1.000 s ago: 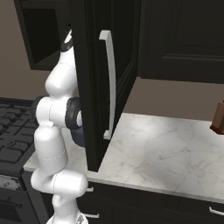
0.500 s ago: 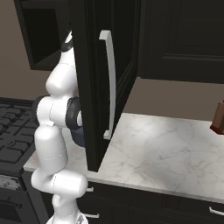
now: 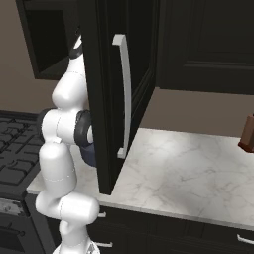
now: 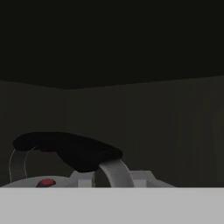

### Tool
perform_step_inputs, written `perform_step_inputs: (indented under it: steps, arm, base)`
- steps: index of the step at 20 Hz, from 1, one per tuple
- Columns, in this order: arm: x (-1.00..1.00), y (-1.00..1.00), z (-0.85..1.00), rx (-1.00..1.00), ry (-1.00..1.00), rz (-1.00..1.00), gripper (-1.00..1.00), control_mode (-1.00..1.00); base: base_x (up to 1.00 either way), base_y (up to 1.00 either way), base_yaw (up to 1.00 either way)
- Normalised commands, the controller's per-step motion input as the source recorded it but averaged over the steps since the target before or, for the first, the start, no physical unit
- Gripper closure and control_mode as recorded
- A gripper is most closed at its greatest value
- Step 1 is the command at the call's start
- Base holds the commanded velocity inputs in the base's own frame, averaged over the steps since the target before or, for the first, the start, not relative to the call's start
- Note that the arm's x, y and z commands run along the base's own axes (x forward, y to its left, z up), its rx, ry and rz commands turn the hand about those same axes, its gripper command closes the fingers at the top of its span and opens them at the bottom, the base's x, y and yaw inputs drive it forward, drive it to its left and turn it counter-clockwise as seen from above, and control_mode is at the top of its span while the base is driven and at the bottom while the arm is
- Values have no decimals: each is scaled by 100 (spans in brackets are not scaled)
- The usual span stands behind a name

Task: Pick the kettle from the cabinet and place it on a stove burner. Then pick the pot from the counter and place it on another stove burner. Finally, turn both burners on.

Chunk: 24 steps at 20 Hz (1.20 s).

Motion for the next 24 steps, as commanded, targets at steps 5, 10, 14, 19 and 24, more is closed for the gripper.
perform_step_inputs:
  steps: [5, 10, 14, 19, 24]
  arm:
    - [0, 0, 0, 0, 0, 0, 100, -100]
    - [-2, 0, 0, 0, 0, 0, 100, -100]
    - [-16, 0, 0, 0, 0, 0, 100, -100]
    - [-34, 0, 0, 0, -1, 0, 100, -100]
    - [-29, 11, 0, 0, -1, 0, 100, -100]
  base:
    - [0, 0, 0]
    - [0, 0, 0]
    - [0, 0, 0]
    - [0, 0, 0]
    - [0, 0, 0]
